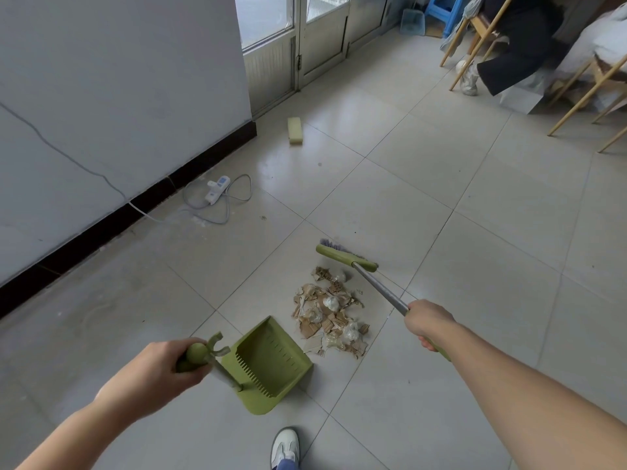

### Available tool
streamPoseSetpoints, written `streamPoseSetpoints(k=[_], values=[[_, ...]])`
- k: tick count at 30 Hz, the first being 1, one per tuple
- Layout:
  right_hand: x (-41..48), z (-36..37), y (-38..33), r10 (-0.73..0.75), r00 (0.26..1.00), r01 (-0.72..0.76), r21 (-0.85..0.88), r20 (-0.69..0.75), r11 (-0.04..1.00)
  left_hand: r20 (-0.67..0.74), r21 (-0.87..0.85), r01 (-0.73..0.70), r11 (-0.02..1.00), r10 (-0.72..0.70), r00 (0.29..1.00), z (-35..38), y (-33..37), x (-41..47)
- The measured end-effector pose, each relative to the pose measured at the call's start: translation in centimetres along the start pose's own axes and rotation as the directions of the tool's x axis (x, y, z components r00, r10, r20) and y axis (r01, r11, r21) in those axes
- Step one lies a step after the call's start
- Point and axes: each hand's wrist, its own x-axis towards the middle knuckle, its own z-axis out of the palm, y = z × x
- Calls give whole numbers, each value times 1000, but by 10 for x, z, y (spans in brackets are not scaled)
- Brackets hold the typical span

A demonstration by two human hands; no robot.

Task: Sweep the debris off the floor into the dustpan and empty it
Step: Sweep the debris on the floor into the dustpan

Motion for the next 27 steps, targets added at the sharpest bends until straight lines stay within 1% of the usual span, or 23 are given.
streamPoseSetpoints(k=[7, 12, 16, 19, 24, 27], values=[[-4, 14, -5, 26, 998, -23, -46, 62, 999, -21, -38, 0, 999, -1, 1000, 8, 9, 11], [-18, 22, -6, -17, 994, 29, -109, 107, 994, -20, -31, 20, 999, -21, 1000, 8, 9, 14], [-23, 25, 1, -24, 991, 46, -175, 129, 984, -16, -34, 12, 999, -13, 1000, 9, 12, 14], [-26, 24, 7, -37, 989, 65, -190, 147, 980, -16, -30, 11, 999, -12, 1000, 9, 14, 15], [-42, 28, 19, -98, 978, 137, -217, 182, 966, -15, -26, 11, 1000, -11, 1000, 10, 13, 13], [-53, 36, 25, -107, 972, 149, -194, 208, 970, -16, -24, 8, 1000, -8, 1000, 11, 13, 11]])
